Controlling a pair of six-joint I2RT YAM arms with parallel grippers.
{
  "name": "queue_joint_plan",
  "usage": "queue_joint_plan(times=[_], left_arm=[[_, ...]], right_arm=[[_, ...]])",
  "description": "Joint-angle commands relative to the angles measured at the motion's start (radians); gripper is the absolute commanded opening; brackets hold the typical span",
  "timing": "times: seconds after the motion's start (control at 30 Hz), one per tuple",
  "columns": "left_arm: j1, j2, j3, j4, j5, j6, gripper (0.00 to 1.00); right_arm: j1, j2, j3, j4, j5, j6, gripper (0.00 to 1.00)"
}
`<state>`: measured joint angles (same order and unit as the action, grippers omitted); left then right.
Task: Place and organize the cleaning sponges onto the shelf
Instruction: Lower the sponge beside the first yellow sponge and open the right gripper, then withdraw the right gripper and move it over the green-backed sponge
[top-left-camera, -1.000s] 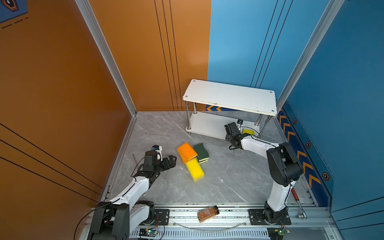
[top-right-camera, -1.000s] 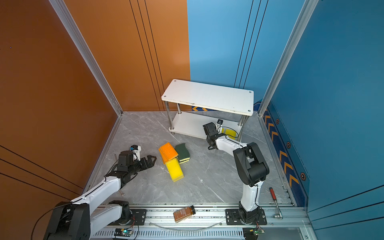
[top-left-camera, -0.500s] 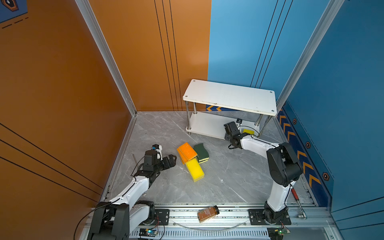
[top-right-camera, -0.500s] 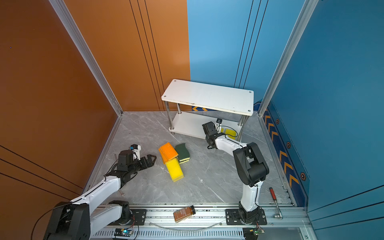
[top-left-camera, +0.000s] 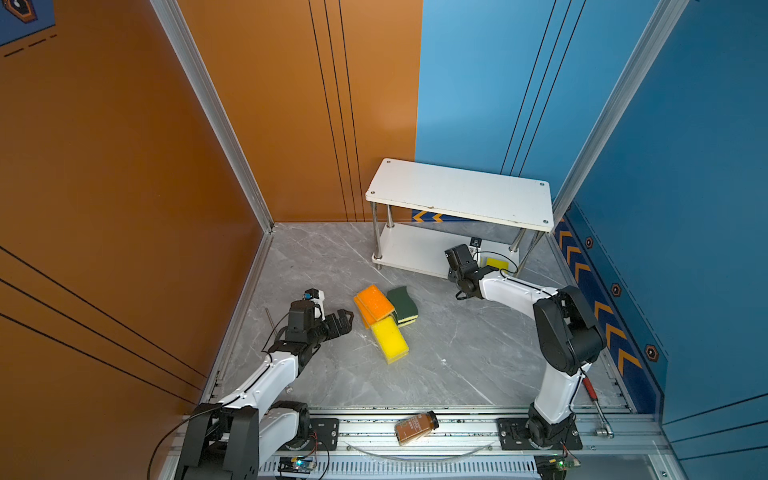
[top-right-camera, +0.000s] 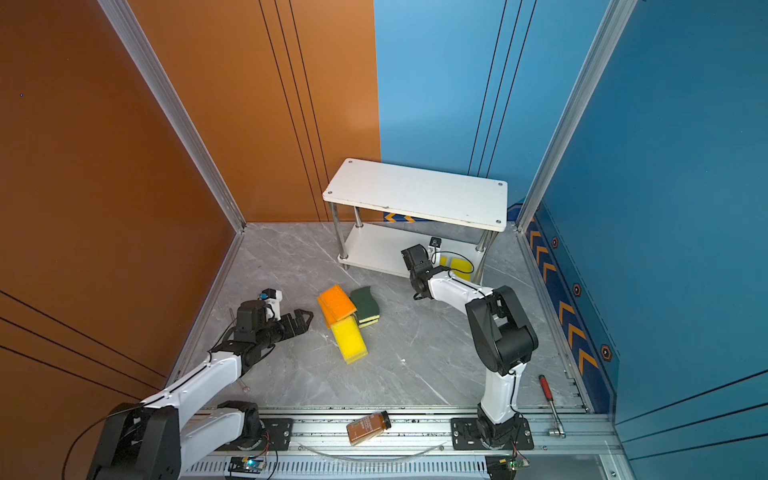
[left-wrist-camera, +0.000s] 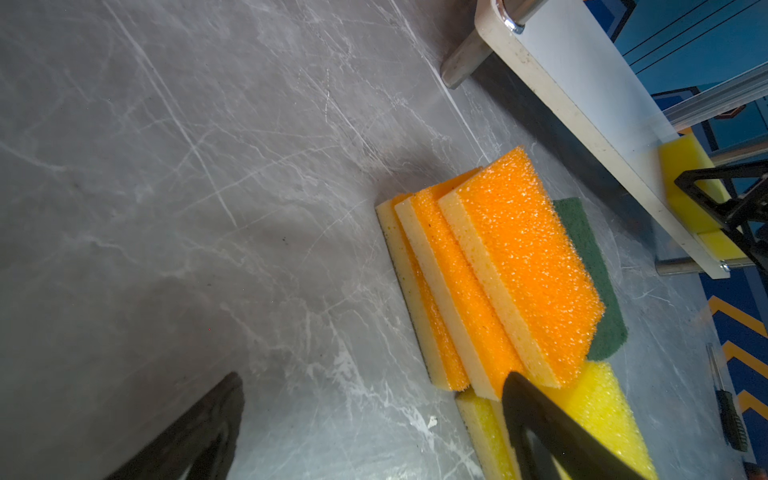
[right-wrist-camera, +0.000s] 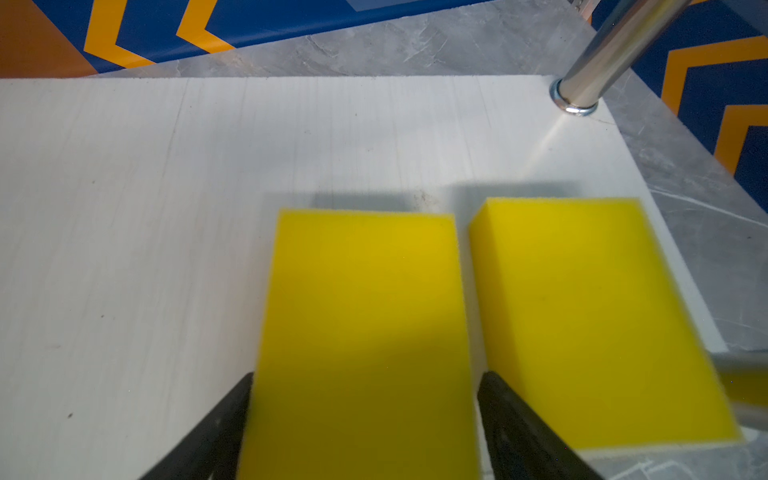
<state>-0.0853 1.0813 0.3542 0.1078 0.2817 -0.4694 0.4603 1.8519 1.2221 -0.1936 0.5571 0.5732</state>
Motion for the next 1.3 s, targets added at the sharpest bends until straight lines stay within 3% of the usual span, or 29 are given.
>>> queue_joint_plan(times=[0.0,0.33,0.87,1.27], left_arm=[[0.006,0.003,0.011,0.001,0.019,-0.002,0.98],[0.007,0.012,0.013,0.006,0.025,-0.004,0.98],[-0.001,0.017,0.016,0.009,0.033,-0.014,0.98],[-0.005,0.03,0.018,0.019,0.043,-0.033,0.98]], right_arm=[[0.007,-0.049,0.008,-0.036,0.038,-0.019,0.83],[0.016,-0.115,-0.024,-0.047,0.042,-0.059,0.89],[0.031,-0.249,-0.13,-0.028,-0.154,-0.231,0.91],[0.065,-0.408,-0.225,-0.07,-0.537,-0.373,0.99]])
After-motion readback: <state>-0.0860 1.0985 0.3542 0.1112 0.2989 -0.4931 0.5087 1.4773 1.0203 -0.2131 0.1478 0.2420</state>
